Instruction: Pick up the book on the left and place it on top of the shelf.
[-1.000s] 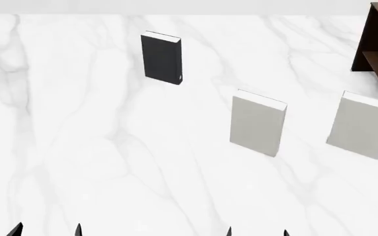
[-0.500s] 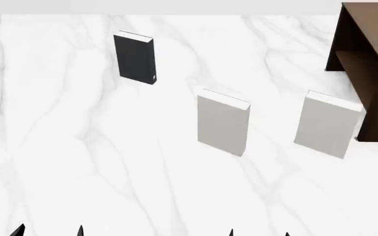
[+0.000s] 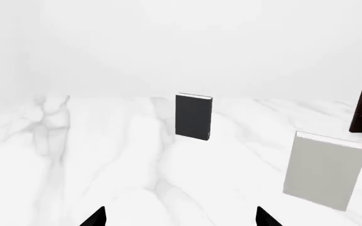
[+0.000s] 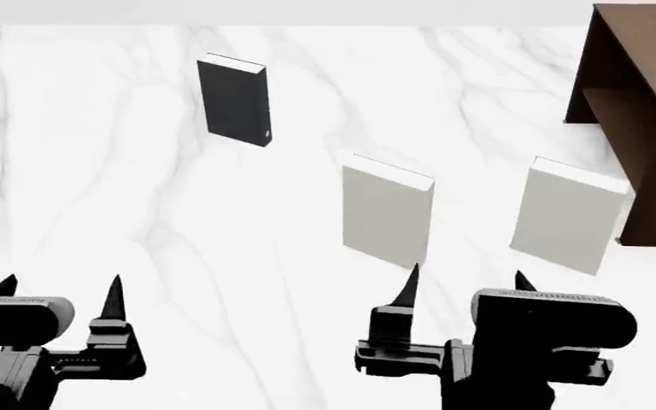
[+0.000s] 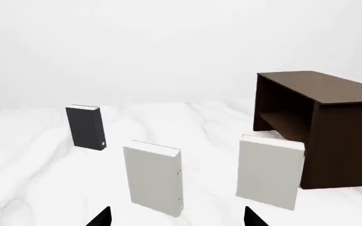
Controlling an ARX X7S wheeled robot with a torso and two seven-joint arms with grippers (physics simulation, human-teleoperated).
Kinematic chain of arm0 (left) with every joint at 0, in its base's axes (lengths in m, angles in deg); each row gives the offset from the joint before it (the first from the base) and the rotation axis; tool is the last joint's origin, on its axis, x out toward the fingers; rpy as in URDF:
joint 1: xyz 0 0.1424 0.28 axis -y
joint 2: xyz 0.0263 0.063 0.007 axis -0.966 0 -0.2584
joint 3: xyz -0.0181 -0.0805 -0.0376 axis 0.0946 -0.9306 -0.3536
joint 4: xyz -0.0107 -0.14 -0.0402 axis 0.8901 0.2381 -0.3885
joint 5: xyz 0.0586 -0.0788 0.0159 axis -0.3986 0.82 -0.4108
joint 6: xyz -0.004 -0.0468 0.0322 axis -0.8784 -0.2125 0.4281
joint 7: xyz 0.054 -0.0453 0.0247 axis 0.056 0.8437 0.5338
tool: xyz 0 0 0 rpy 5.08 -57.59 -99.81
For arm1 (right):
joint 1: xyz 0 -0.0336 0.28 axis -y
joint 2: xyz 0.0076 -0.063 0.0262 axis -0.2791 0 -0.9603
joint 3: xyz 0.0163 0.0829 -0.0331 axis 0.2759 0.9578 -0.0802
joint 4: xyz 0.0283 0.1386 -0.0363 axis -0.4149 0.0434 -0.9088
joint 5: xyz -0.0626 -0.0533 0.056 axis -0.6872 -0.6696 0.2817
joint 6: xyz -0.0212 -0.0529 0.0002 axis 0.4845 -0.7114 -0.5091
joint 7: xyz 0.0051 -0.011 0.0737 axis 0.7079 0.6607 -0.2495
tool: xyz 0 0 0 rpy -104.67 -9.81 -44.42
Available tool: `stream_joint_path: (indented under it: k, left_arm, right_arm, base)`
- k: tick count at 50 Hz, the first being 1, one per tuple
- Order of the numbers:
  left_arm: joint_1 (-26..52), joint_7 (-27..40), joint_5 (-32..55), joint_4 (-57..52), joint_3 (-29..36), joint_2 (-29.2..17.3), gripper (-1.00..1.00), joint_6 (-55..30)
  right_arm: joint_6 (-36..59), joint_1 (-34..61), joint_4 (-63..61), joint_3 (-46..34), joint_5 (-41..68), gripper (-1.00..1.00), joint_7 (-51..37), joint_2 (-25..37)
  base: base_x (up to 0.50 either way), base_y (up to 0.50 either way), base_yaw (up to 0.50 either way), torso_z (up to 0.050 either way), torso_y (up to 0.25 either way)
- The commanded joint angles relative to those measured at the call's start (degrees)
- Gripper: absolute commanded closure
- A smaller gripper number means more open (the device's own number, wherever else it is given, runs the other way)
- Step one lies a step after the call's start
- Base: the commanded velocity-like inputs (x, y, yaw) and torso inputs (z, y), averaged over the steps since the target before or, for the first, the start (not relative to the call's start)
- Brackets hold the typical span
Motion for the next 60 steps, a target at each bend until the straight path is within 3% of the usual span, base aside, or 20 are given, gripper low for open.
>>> stream_joint_path:
  k: [1,6,17,60]
  left_arm:
    - [19.3,0.4,6.1,-10.3,-2.1,-3.7,-1.0,-24.3]
    - [26.6,0.1,8.1,-10.6,-3.0,-4.4,-1.0,-30.9]
    - [33.1,-0.2,7.2,-7.4,-0.8,-6.4,-1.0,-32.0]
    - [32.2,0.7,7.9,-7.0,-1.1,-7.3,-1.0,-31.3]
  right_arm:
    - [28.2,25.3,-5.8,3.0,6.2,-1.0,-2.1,0.7]
    - [30.6,32.0,-3.2,3.2,6.3,-1.0,-2.8,0.8]
    - [35.2,38.8,-0.8,3.7,7.4,-1.0,-3.5,0.6]
    - [35.1,37.7,1.3,2.5,9.7,-1.0,-3.8,1.2]
  base:
    - [0.0,0.0,0.0,0.0,0.0]
    - [0.0,0.0,0.0,0.0,0.0]
    - [0.0,0.0,0.0,0.0,0.0]
    - [0.49,0.0,0.0,0.0,0.001]
